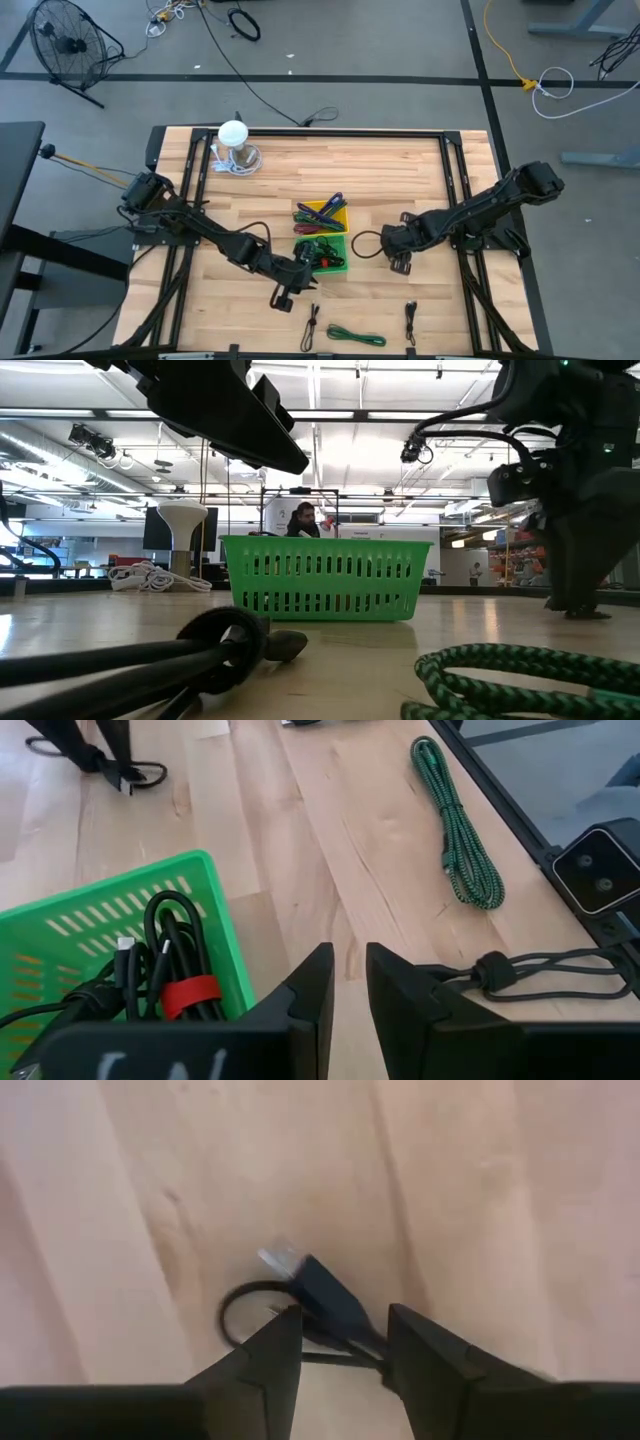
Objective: Pick & Place USB Port
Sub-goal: Put the black USB cable into the green bin
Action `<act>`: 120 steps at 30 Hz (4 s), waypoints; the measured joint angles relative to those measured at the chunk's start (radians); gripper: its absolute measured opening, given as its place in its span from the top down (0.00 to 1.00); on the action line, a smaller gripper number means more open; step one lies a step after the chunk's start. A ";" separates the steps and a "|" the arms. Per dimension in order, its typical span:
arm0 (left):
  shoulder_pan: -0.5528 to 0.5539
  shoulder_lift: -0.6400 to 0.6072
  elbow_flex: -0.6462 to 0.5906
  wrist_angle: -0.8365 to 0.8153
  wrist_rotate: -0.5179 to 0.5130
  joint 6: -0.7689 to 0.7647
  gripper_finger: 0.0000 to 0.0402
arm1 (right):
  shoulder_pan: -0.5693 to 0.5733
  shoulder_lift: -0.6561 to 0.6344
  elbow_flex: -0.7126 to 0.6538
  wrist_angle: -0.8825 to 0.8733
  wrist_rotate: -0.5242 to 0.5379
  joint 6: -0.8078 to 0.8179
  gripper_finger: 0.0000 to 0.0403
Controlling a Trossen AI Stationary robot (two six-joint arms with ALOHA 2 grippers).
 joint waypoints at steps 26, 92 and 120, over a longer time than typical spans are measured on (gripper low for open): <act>0.000 0.000 0.000 0.000 -0.034 0.001 0.83 | 0.000 0.006 0.045 0.148 0.014 0.008 0.97; -0.015 -0.319 0.000 -0.428 -0.707 -0.001 0.83 | -0.037 0.350 0.324 0.789 0.076 -0.209 0.97; -0.107 -0.208 0.000 -0.299 -0.148 -0.080 0.83 | -0.072 0.261 0.324 0.758 0.105 -0.315 0.79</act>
